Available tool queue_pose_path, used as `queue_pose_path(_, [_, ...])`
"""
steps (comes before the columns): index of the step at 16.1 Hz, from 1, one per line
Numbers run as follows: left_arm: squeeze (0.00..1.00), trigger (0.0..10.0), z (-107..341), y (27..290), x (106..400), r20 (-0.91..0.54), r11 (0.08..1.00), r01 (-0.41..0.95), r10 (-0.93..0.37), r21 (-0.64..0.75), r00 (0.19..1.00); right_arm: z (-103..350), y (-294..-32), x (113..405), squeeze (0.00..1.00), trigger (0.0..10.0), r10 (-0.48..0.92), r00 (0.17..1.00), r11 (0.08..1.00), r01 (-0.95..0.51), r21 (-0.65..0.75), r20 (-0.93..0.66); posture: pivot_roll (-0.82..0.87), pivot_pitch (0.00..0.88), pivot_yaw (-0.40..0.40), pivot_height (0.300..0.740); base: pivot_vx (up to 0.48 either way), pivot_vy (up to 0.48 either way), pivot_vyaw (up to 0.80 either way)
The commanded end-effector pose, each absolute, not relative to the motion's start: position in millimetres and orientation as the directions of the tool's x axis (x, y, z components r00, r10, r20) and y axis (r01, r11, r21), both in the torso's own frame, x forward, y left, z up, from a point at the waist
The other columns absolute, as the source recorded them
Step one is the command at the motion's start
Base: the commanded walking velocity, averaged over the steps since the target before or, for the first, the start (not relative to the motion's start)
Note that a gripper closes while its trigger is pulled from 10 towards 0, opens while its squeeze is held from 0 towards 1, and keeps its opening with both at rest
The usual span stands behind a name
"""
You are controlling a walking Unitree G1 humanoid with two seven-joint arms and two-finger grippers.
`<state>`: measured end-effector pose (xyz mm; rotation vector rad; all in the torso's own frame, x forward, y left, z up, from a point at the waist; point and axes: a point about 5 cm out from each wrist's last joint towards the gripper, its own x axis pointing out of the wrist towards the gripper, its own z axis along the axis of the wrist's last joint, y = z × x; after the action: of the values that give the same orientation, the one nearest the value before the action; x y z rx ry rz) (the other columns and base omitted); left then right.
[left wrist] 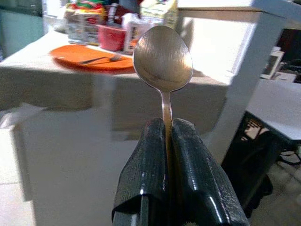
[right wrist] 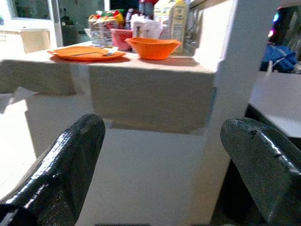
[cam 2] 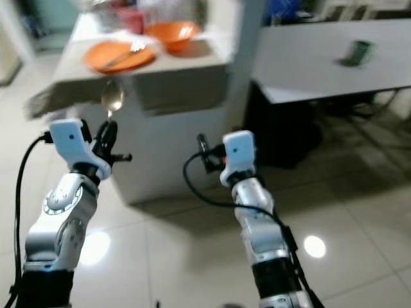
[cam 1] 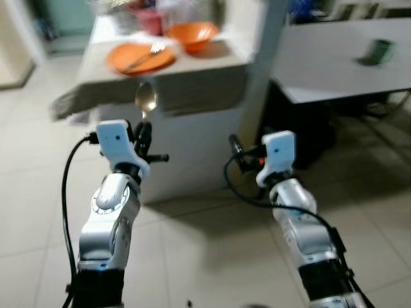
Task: Setting the table
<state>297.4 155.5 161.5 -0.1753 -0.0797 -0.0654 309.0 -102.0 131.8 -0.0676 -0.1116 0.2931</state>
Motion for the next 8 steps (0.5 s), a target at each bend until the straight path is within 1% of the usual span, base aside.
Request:
queue_pose_path(1, [0.00,0.0,163.8,150.0,300.1,0.095,0.983,0.077,-0.061,-0.168,0.994,133.2,-106.8,309.6,0.00,10.0,0.287,0.952,0.956,-0.279,-0.092,0.104,-0.12,0.000,0.057,0.740,0.319,-0.356,0.00])
queue_pose_path(6, [0.00,0.0,161.5,145.8,302.4,0.087,0.986,0.057,-0.044,-0.159,0.995,132.2,-104.5,308.1,0.00,10.0,0.307,0.946,0.950,-0.299,-0.092,0.101,-0.12,0.000,0.059,0.740,0.373,-0.297,0.00])
queue_pose_path(8, [0.00,0.0,162.2,142.2,302.8,0.094,0.986,0.058,-0.044,-0.153,0.995,133.2,-104.8,308.3,0.00,10.0,0.307,0.946,0.949,-0.297,-0.101,0.105,-0.12,0.000,0.063,0.740,0.379,-0.291,0.63])
